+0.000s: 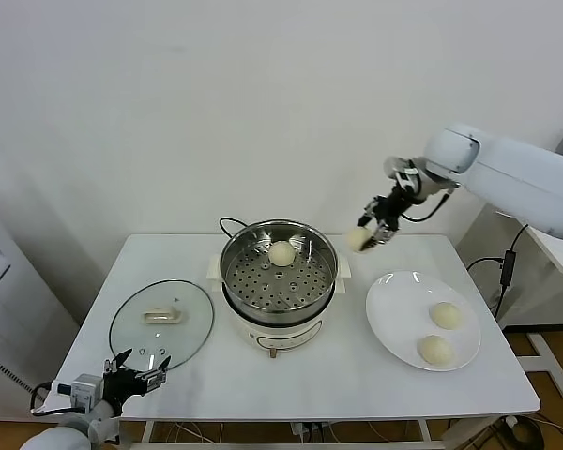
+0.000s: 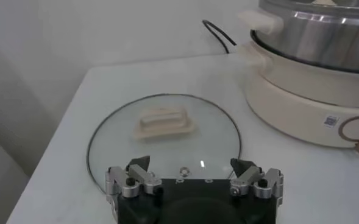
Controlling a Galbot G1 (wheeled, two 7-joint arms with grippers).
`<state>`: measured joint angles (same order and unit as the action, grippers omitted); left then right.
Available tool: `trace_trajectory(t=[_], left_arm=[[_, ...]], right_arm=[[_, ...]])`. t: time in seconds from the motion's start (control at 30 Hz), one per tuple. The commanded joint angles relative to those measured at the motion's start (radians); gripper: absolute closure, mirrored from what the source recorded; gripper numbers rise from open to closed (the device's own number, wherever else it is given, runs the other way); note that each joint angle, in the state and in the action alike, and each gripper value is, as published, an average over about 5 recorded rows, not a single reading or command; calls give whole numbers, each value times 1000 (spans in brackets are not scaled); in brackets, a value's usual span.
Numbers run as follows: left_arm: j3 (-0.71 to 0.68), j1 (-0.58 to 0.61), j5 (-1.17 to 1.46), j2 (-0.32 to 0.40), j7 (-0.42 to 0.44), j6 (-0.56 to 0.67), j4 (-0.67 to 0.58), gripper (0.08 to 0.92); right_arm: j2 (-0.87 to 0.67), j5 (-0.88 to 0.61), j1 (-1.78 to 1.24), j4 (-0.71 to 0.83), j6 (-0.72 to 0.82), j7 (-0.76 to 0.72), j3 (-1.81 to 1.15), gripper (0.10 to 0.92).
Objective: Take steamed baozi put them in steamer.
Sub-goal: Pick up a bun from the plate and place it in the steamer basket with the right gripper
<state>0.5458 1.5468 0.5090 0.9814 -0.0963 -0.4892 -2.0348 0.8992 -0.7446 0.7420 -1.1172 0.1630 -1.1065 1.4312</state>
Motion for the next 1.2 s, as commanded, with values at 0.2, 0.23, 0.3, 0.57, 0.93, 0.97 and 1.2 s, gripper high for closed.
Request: trace_trajectory(t=[0.2, 0.23, 0.3, 0.57, 0.93, 0.97, 1.2], left_arm=[[1, -4, -1, 2, 1, 3, 1, 177], [1, -4, -1, 2, 1, 3, 1, 177], [0, -5, -1, 3, 1, 3, 2, 177], [-2, -7, -1, 3, 2, 4, 6, 177], [-2, -7, 2, 2, 4, 6, 7, 177], [-2, -7, 2, 2, 4, 6, 7, 177], [-1, -4, 3, 2, 5, 9, 7, 177]], right_arm=[[187, -272, -8, -55, 141, 193, 24, 508], [198, -272, -22, -51, 146, 202, 21, 508], [224, -271, -51, -43, 154, 217, 16, 508], [303, -253, -128, -6, 179, 252, 8, 508], [377, -210, -214, 66, 192, 305, -10, 508], [384, -206, -221, 75, 193, 309, -13, 508], [414, -179, -257, 124, 205, 331, -19, 508]])
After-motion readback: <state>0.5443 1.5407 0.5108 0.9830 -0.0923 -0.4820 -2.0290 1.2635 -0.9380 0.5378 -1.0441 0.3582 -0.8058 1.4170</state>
